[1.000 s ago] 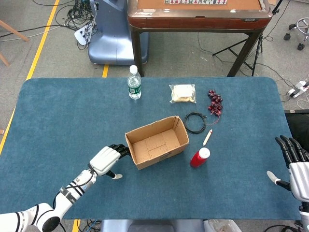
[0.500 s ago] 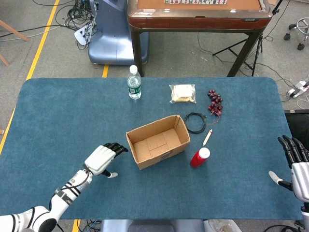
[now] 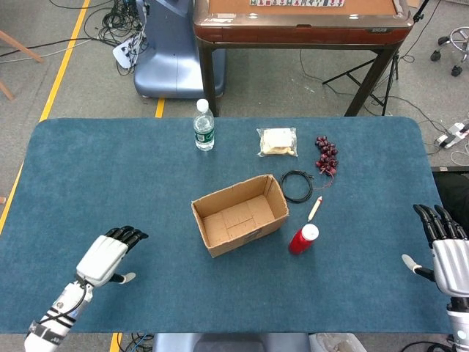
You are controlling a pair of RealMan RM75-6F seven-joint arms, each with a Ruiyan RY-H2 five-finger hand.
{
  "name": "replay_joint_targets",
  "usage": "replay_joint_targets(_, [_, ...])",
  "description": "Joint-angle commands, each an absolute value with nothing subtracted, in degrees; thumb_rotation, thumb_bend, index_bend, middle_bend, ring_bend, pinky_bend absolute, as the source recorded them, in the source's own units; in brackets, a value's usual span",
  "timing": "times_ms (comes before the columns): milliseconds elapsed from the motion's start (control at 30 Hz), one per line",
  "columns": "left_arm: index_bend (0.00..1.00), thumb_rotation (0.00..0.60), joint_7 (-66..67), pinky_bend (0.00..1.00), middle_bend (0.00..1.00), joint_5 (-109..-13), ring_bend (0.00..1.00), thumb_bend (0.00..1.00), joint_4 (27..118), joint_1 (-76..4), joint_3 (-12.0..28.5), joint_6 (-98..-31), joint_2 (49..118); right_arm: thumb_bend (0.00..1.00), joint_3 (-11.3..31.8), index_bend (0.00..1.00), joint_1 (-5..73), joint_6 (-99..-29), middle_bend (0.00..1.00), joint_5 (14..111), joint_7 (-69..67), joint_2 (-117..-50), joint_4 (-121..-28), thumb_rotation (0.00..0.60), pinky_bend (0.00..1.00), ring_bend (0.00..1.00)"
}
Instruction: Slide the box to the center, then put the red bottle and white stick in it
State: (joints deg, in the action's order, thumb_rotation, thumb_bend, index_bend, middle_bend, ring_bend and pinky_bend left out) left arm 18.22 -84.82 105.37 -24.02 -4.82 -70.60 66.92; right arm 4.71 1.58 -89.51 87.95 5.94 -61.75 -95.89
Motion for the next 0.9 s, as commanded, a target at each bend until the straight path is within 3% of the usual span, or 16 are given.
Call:
replay_joint_targets(33, [0.22,0.6,18.89,0.23,0.23,-86.32,0.17,0.0,105.14,-21.23,-6.83,-73.08,65.64,0.0,5.36,0.11,2.69,-88.0,0.16,86.94,5.19,-62.96,-94.28,0.6,0.25,0.08])
replay_joint_targets(467, [0.27,0.6,14.14,0.24,0.24,-92.22,0.17,0.0,99.19,-11.59,-10.88,-82.85,64.81,0.0,6.41,0.14,10.61,-76.83,0.24,86.2,-3.68,-68.72,-85.3,0.6,0.26,0.15])
replay_joint_targets(900, [0.31,0.6,10.95,0.25,0.25,-94.18,0.18,0.0,95.37,-7.84,-10.57,-85.21,65.55,0.0,5.12,0.17,19.03,-67.69,0.31,90.09,-19.25,-72.43,-76.99,0.6,0.26,0.21])
